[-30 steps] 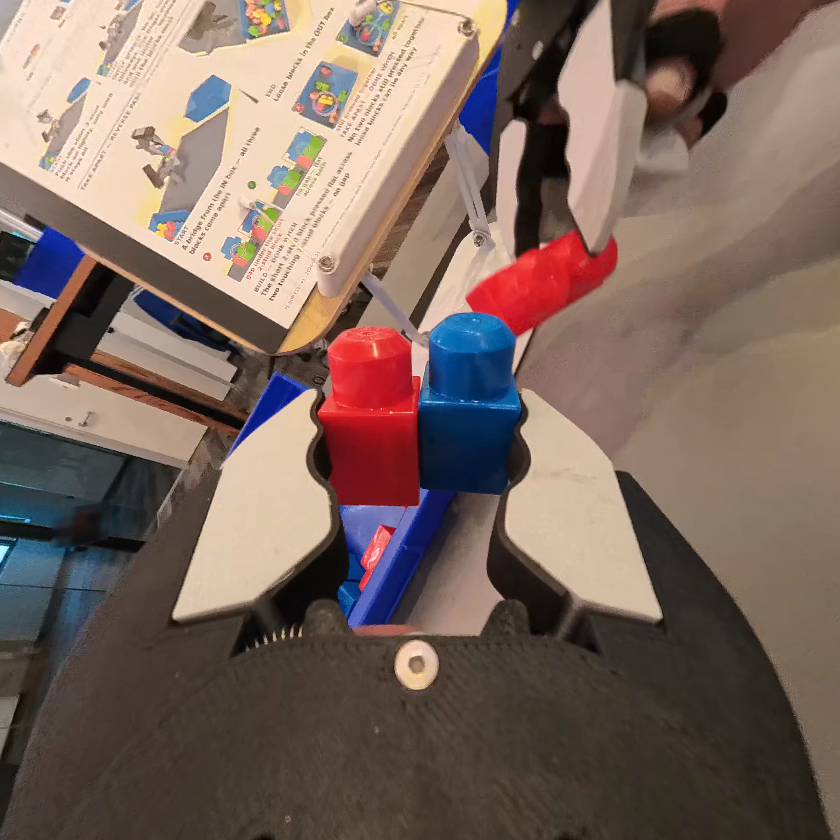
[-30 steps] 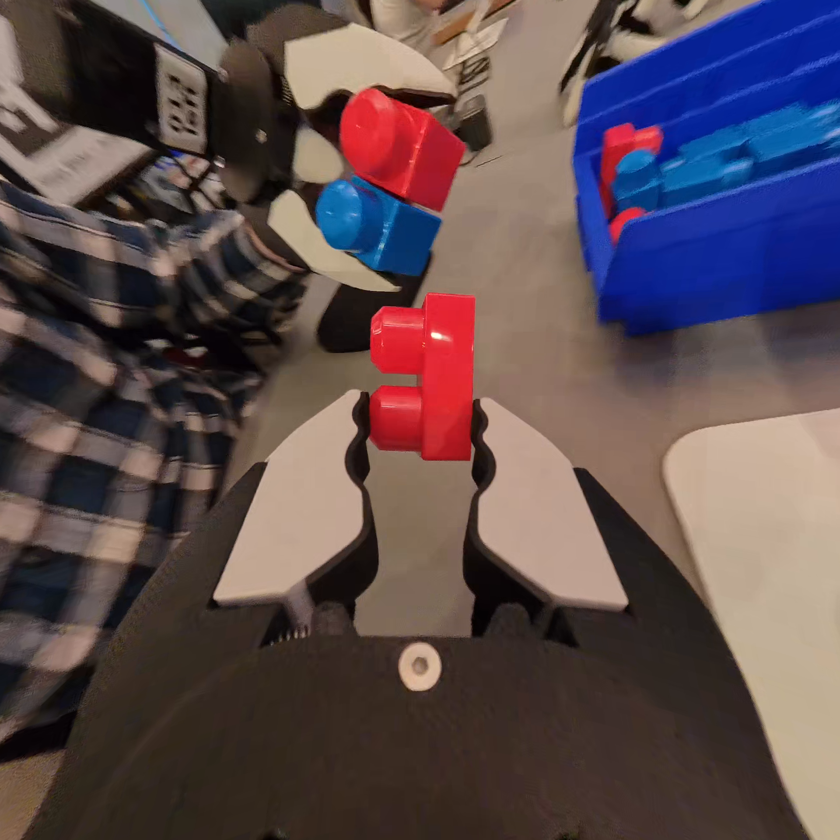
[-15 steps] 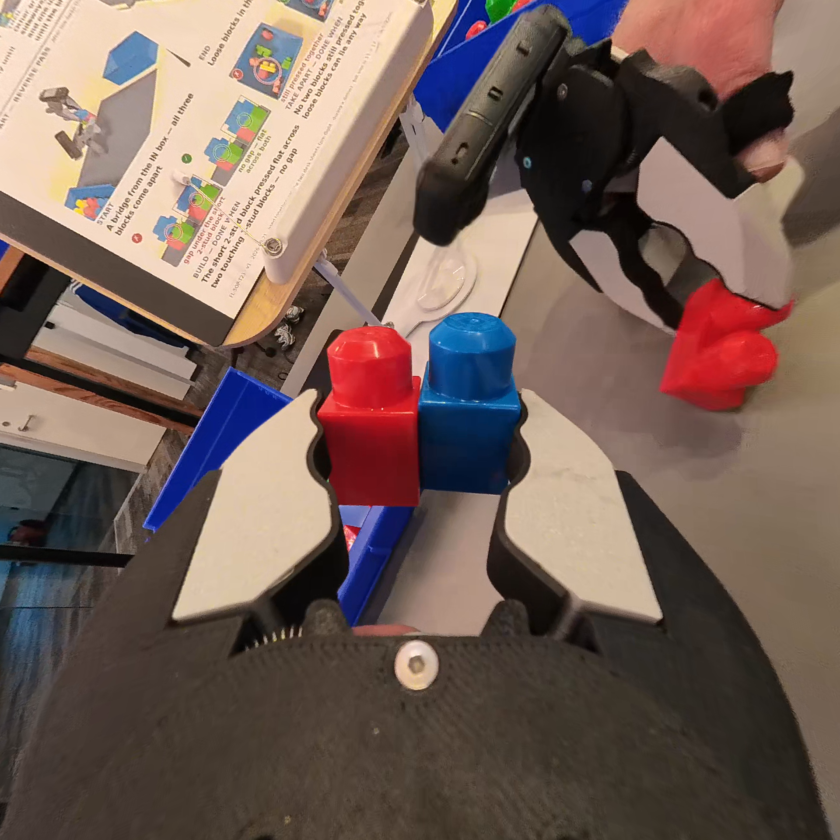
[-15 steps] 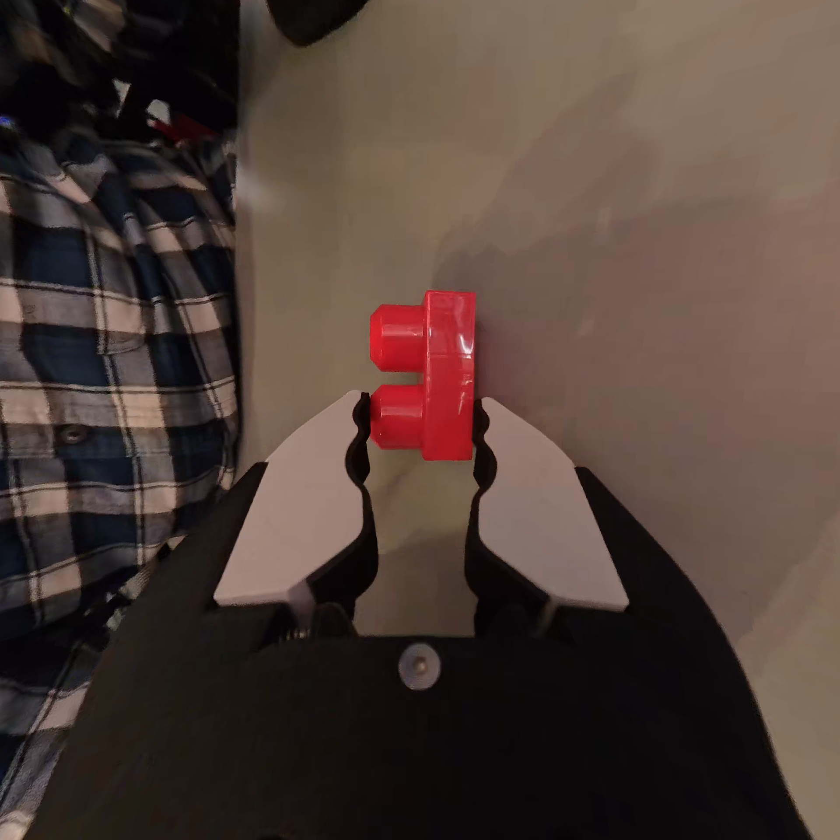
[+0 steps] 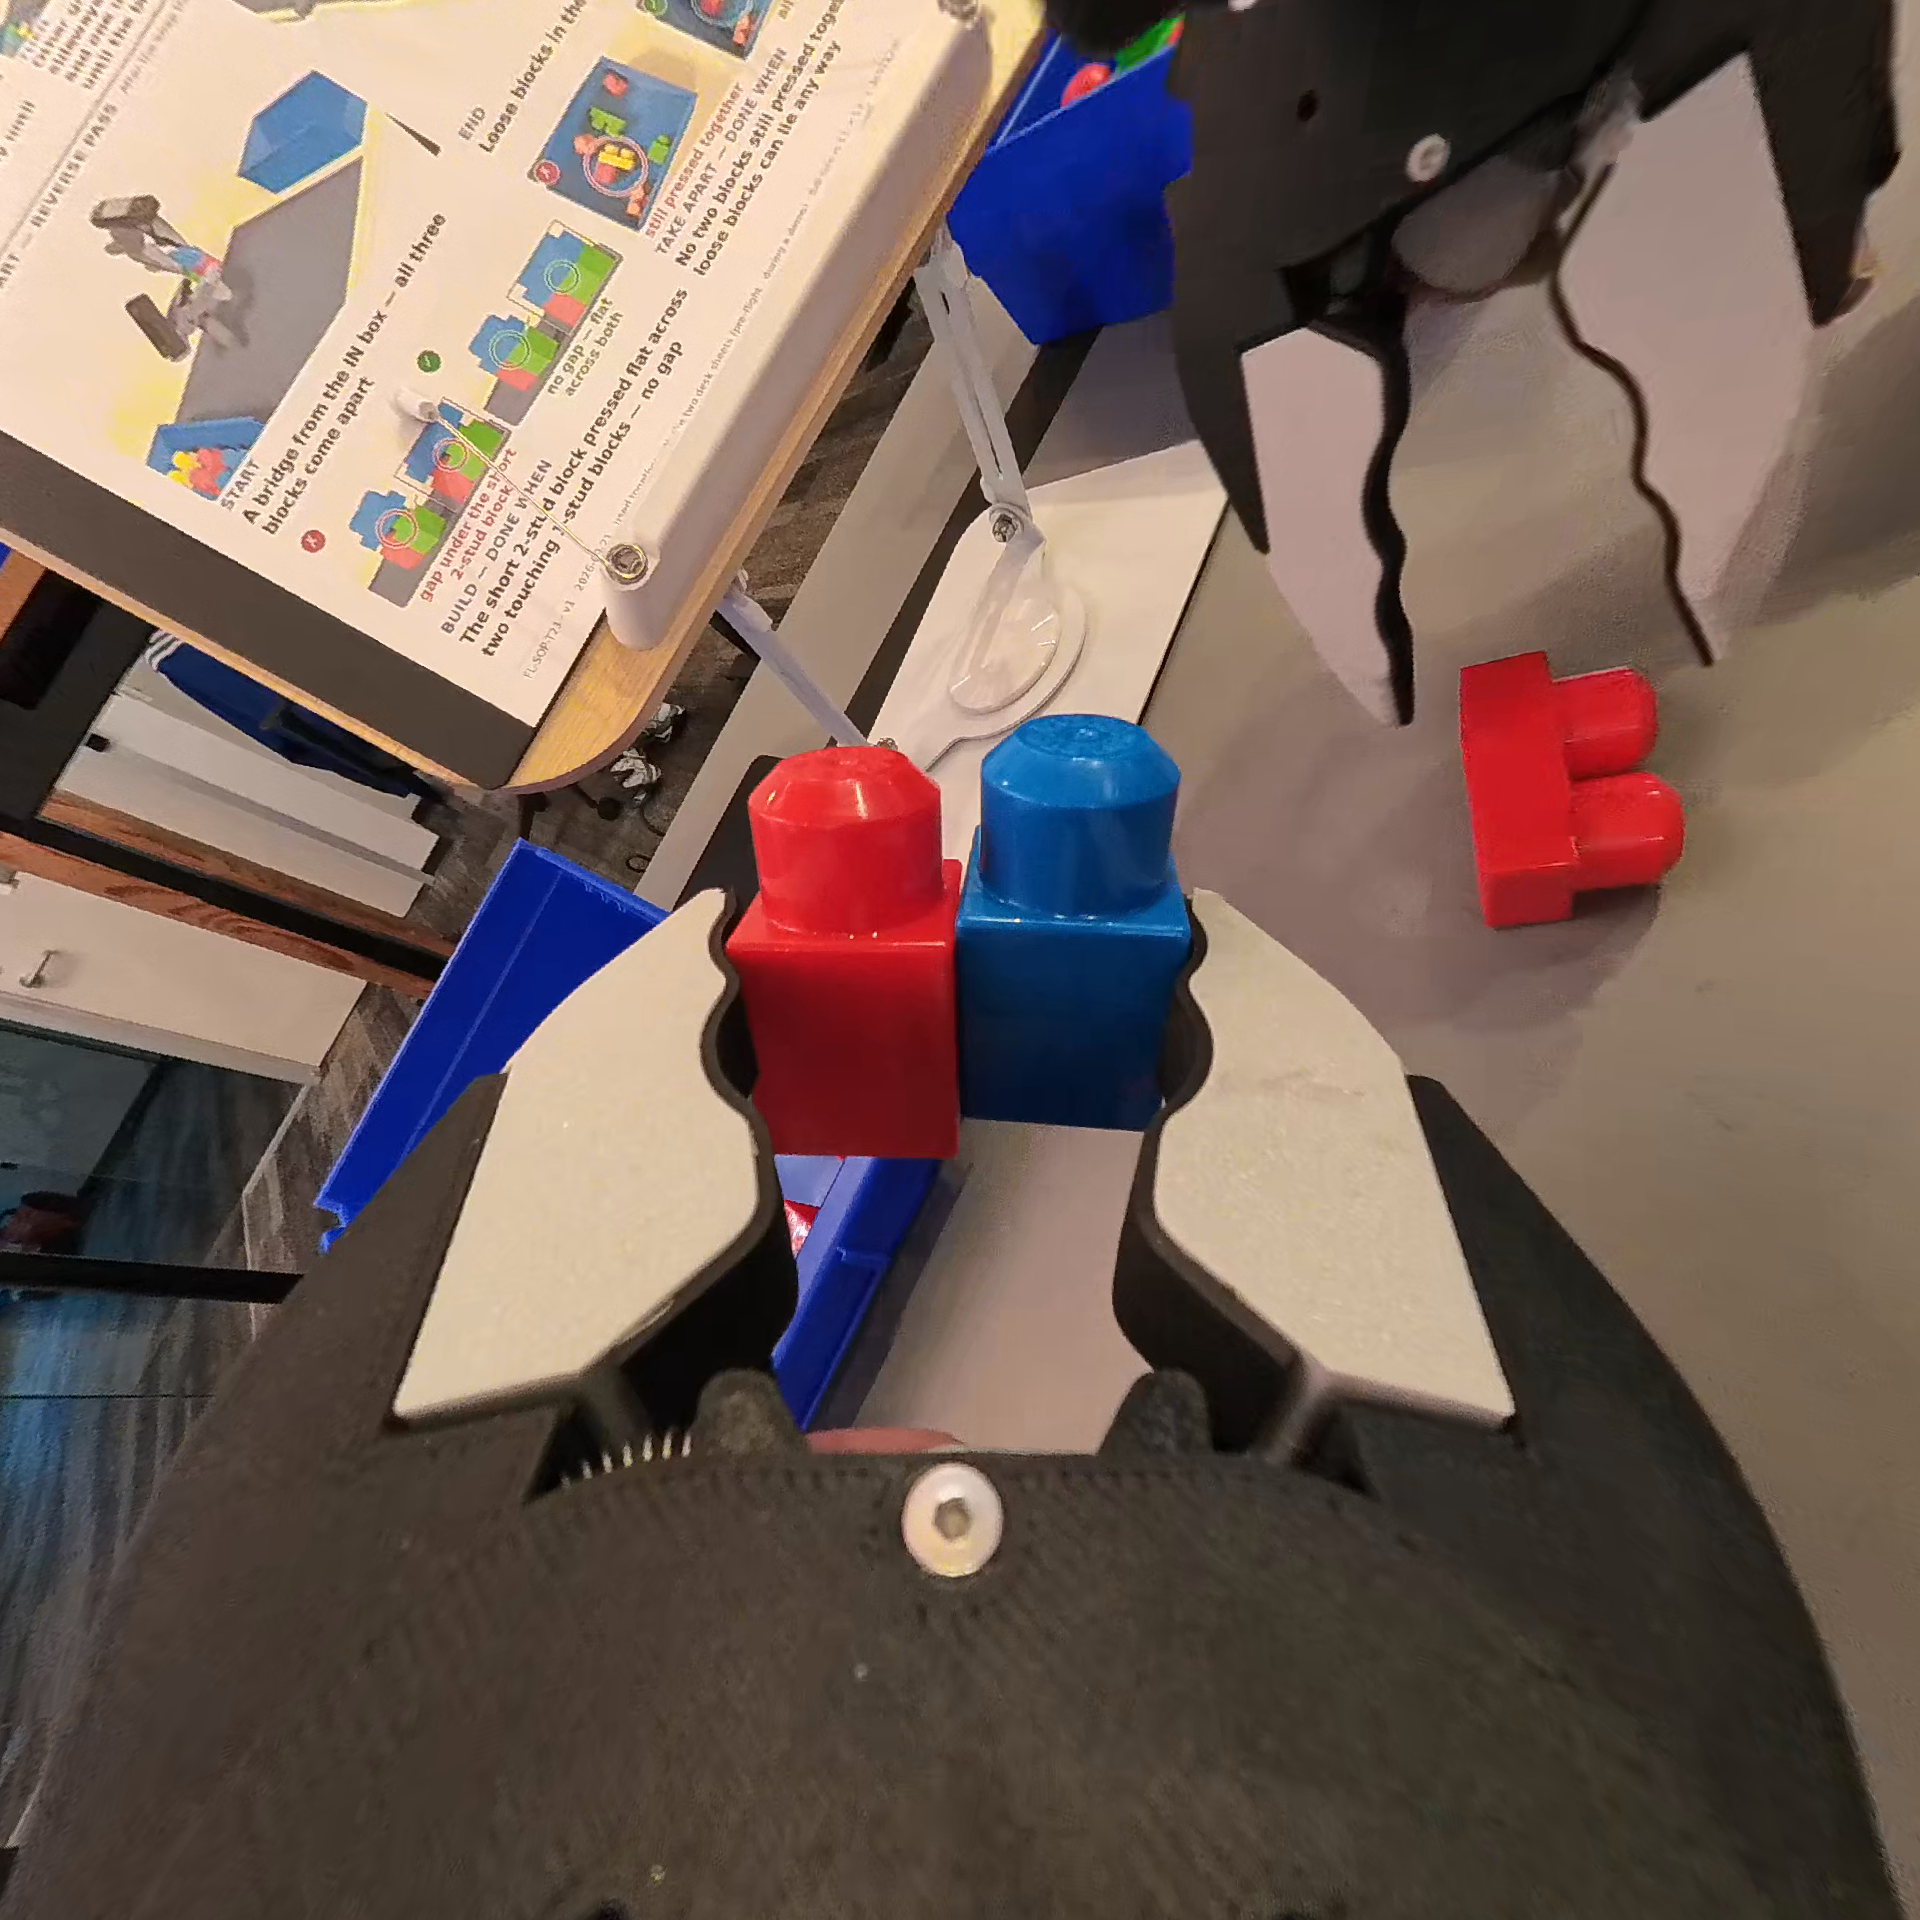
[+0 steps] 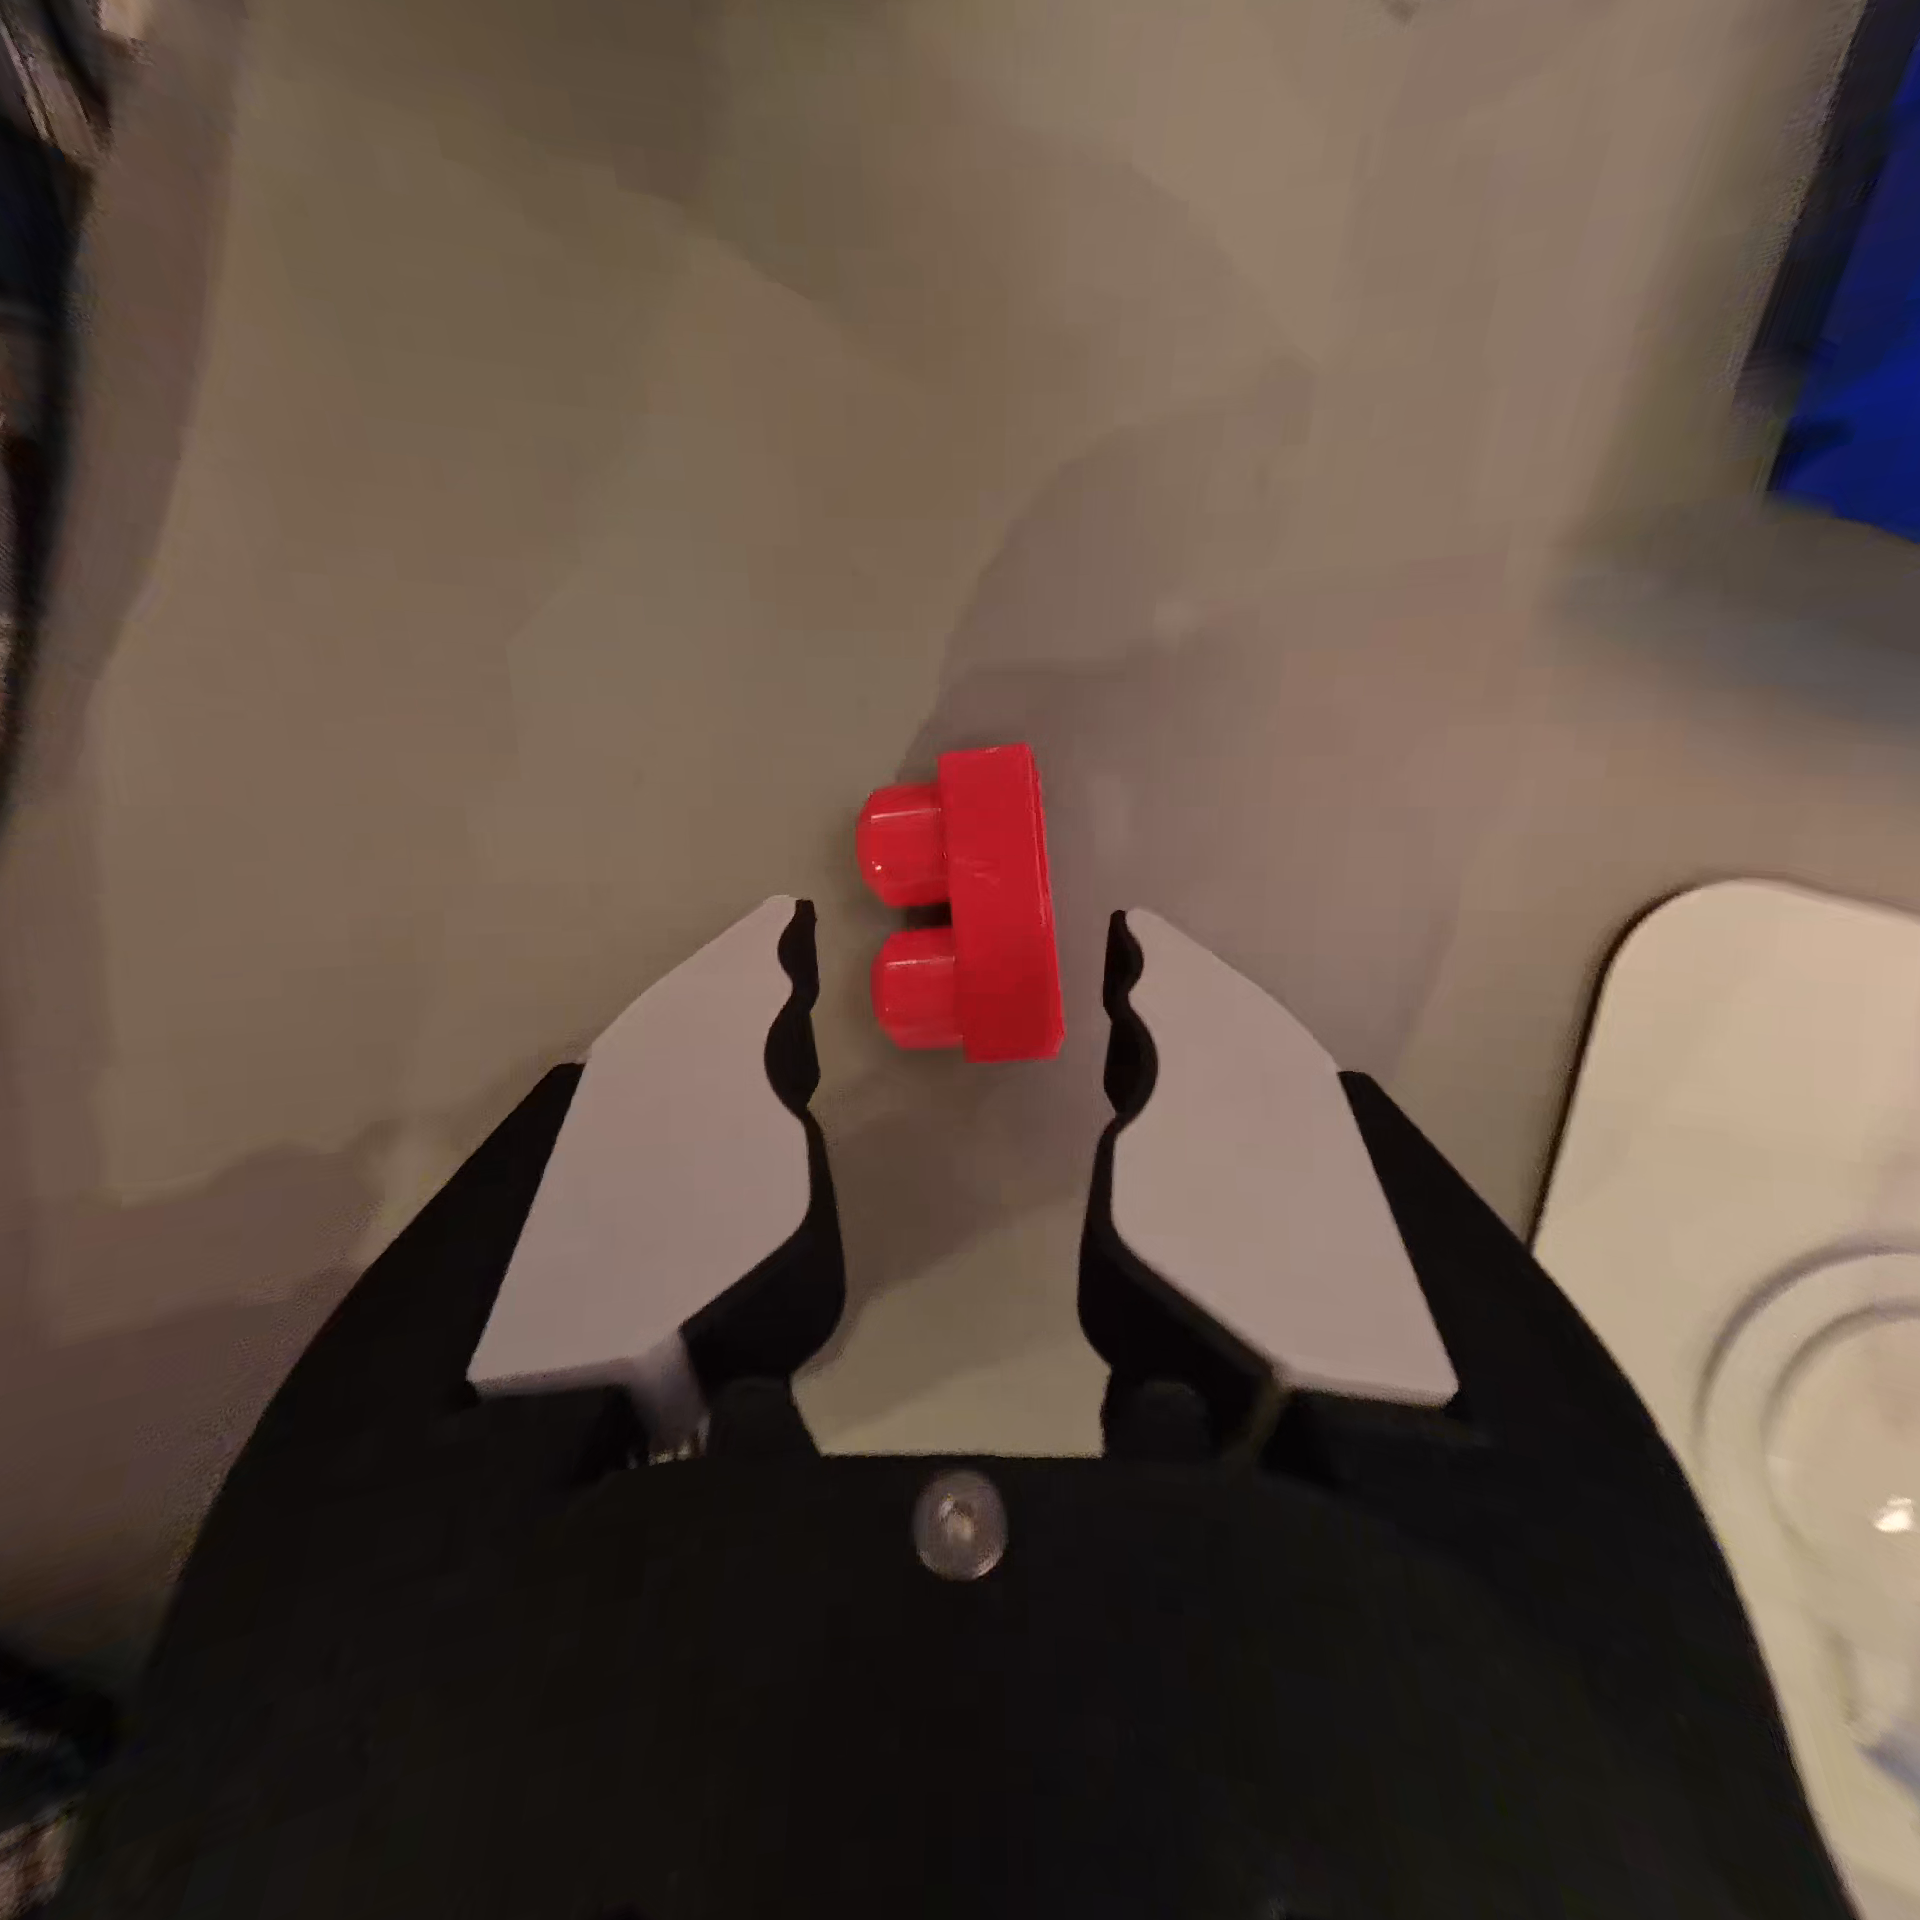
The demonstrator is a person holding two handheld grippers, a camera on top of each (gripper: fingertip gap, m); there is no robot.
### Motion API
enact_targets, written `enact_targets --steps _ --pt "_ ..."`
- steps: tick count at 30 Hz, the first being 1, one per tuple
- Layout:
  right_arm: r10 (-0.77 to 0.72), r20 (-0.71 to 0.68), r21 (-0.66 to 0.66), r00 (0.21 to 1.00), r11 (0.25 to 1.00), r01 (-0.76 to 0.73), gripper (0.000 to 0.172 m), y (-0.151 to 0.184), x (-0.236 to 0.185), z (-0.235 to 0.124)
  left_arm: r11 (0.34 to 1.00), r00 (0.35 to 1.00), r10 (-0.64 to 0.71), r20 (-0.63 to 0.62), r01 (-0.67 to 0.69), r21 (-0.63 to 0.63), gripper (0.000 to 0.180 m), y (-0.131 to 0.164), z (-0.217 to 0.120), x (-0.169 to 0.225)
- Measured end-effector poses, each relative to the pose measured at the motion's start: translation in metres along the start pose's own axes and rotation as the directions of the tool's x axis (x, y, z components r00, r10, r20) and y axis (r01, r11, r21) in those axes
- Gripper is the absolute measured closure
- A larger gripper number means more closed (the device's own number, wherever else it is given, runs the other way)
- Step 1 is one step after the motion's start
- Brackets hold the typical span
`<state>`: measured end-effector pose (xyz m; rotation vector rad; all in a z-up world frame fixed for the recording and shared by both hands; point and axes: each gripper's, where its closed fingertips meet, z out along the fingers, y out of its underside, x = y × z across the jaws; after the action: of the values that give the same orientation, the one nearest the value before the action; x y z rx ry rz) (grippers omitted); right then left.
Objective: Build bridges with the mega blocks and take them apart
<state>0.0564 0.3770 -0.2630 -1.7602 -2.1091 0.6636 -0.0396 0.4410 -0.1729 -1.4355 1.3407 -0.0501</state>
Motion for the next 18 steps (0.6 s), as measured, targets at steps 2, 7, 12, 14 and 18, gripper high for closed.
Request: enact_targets --steps 2,7,12,14,18 --pt "-0.091 -0.017 -0.011 0.996 0.996 0.091 0.124 -0.003 -0.006 0.004 1.0 1.0 0.002 0.001 -0.002 0.003 0.105 -0.001 0.0 0.0" --pt "-0.185 -0.01 -0.102 0.983 0.978 0.183 0.125 0.004 -0.016 0.014 1.0 1.0 0.008 0.002 -0.008 0.005 0.105 -0.002 -0.002 0.0" --pt "-0.214 -0.073 -0.139 0.974 0.969 0.203 0.125 0.007 -0.006 0.019 1.0 1.0 0.006 0.004 -0.006 0.008 0.105 -0.001 -0.002 0.0" --pt "-0.223 -0.111 -0.147 0.969 0.968 0.206 0.118 0.007 0.001 0.021 1.0 1.0 0.004 0.004 -0.004 0.009 0.105 -0.001 -0.002 -0.001" --pt "-0.246 -0.163 -0.194 0.955 0.958 0.214 0.116 0.015 0.014 0.031 1.0 1.0 0.003 0.009 -0.003 0.009 0.105 -0.002 -0.003 -0.002"
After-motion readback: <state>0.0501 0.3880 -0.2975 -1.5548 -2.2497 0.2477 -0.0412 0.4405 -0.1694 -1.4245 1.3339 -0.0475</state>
